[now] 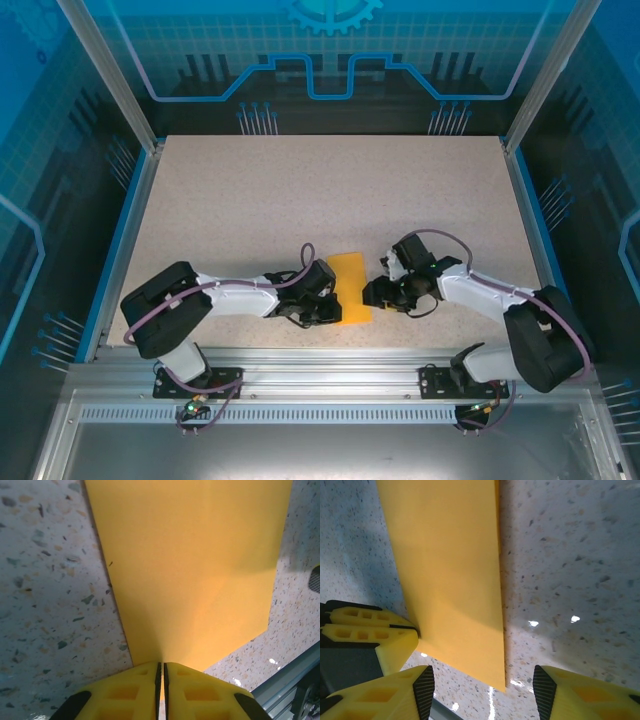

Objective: Fold a paper plane with a square sheet of paper (pick it up from the middle)
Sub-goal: Third fold the triangle at the center of the table.

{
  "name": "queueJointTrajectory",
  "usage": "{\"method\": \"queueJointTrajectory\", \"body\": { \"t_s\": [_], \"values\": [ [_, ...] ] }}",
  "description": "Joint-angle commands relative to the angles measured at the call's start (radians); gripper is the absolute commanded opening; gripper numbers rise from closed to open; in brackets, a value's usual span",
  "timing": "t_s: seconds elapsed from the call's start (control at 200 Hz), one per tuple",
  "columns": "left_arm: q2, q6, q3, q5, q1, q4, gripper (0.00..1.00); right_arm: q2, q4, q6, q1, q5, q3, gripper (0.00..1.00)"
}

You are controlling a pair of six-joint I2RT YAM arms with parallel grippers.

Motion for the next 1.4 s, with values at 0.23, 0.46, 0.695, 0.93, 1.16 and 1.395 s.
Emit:
{"method": "queueJointTrajectory", "body": {
  "t_s": [0.23,0.46,0.695,0.93,1.16,1.395],
  "values": [
    [-0.143,0.052,-0.027,-0.043,0.001,-0.006,0.18,0.061,0.07,0.009,0.018,-0.081,-0.046,0.53],
    [-0.064,0.049,-0.009,-0.05,0.049,-0.002,0.16,0.05,0.085,0.019,0.022,-0.086,-0.062,0.51],
    [-0.007,0.044,-0.005,-0.051,0.052,0.004,0.15,0.044,0.123,0.044,0.031,-0.101,-0.078,0.48],
    [0.024,0.035,-0.02,-0.053,0.052,-0.009,0.13,0.041,0.147,0.07,0.033,-0.111,-0.091,0.46],
    [0.035,0.042,-0.018,-0.049,0.052,-0.021,0.13,0.026,0.166,0.086,0.034,-0.129,-0.086,0.43],
    [0.033,0.05,-0.015,-0.044,0.052,-0.029,0.13,0.016,0.139,0.066,0.032,-0.105,-0.054,0.41]
  ]
}}
